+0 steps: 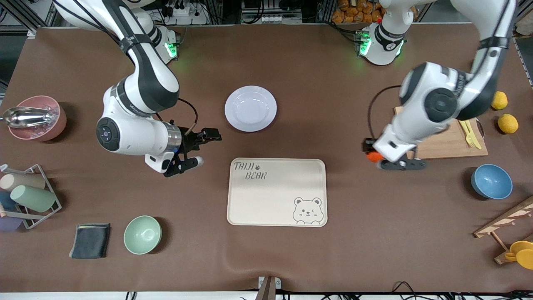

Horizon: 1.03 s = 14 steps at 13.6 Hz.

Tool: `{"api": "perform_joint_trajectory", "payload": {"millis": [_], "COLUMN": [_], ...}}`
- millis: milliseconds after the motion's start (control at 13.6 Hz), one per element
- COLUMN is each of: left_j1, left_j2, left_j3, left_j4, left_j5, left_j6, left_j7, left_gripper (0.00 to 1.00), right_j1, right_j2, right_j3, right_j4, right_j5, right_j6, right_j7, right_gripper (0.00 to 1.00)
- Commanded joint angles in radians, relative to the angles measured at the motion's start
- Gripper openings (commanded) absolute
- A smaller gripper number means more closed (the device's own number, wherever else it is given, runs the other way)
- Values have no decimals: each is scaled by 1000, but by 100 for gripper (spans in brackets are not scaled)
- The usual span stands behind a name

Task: Place orange and plate with both arms
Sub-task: 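Carry the orange to the white plate while the right gripper approaches, then lower the orange onto the plate and open the left gripper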

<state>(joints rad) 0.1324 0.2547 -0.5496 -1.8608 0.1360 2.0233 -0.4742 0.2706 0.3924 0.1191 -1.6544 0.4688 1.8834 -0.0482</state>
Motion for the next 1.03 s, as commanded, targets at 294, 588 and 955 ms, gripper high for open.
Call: {"api": "perform_joint_trajectory", "payload": {"millis": [294,588,955], "left_j1": [-425,-638,-793], "left_j2": [130,285,471], "left_j3": [5,11,69], "left_j4": [40,119,282], "left_j5": [-6,0,25], "left_j6": [21,109,130], "left_j7": [-585,-802,-908], "left_gripper": [7,7,8], "right_j1": [25,13,7], "right_j2": [9,22,22], "right_j3": [-4,-4,-6], "right_j4": [1,-21,-21], "right_j5": [21,21,21], "right_j6": [3,-1,-3], "right_j7": [8,4,1], "right_gripper": [100,100,100]}}
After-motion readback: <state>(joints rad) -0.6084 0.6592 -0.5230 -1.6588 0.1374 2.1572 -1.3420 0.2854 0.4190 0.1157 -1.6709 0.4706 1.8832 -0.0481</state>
